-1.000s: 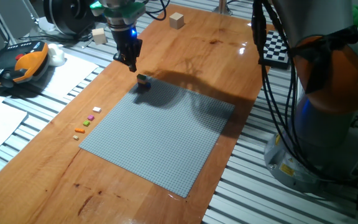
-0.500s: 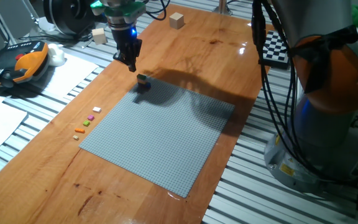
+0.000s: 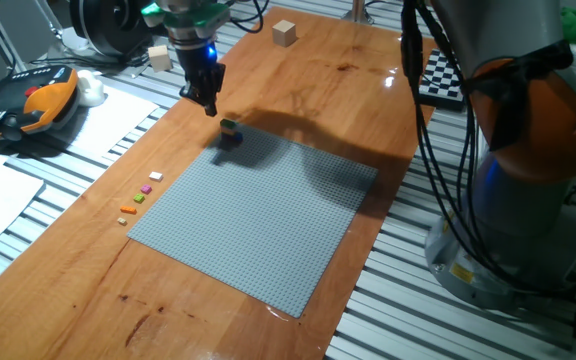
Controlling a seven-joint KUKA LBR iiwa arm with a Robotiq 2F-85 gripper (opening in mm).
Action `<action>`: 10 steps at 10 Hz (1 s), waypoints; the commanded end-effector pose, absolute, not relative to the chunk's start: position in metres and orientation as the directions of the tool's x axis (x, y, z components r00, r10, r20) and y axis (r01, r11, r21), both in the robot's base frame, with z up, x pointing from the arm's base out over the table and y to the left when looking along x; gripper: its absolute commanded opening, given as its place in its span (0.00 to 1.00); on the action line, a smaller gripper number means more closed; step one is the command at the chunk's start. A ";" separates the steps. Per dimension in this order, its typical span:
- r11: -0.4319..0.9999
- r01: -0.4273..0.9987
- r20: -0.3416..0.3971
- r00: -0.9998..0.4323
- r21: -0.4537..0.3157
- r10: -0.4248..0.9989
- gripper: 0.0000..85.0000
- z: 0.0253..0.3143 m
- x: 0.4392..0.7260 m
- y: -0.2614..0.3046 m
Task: Stack small Lego blocks randomly, one at a time
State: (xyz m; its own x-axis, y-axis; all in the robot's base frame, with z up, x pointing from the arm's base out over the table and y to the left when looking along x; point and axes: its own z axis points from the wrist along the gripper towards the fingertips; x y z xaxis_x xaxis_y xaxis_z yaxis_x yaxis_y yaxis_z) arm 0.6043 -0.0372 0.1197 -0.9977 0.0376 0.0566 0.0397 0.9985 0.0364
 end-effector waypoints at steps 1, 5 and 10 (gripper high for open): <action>0.999 0.044 0.066 -0.997 0.032 0.042 0.00 0.119 0.605 -0.037; 0.999 0.048 0.147 -0.988 0.005 0.047 0.00 0.113 0.615 -0.035; 0.999 0.037 0.127 -0.991 0.003 0.037 0.00 0.116 0.609 -0.035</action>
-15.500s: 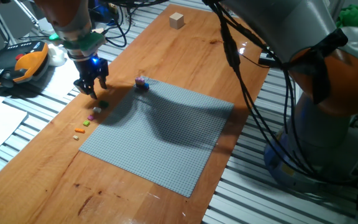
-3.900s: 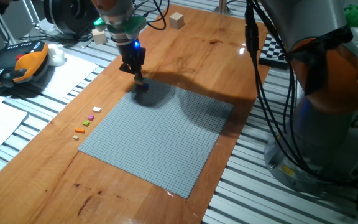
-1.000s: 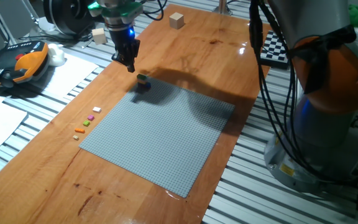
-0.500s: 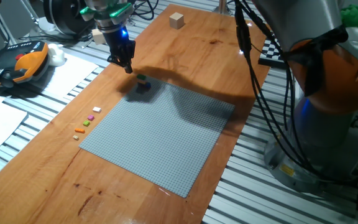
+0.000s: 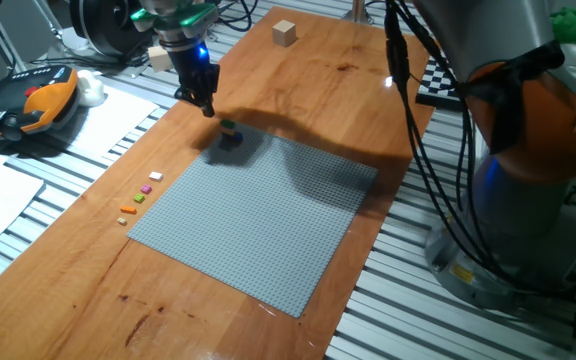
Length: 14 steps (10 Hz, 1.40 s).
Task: Stack small Lego blocks randomly, one at a time
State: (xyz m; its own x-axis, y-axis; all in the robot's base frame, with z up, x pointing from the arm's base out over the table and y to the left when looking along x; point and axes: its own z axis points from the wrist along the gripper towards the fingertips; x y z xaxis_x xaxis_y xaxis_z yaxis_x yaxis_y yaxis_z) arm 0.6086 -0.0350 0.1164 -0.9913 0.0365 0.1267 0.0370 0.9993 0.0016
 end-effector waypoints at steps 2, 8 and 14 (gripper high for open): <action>0.999 0.033 0.125 -0.992 0.000 0.033 0.00 0.117 0.606 -0.034; 1.000 0.007 0.105 -0.994 0.007 0.006 0.00 0.117 0.602 -0.029; 1.000 0.025 0.085 -0.996 -0.010 0.026 0.00 0.118 0.587 -0.016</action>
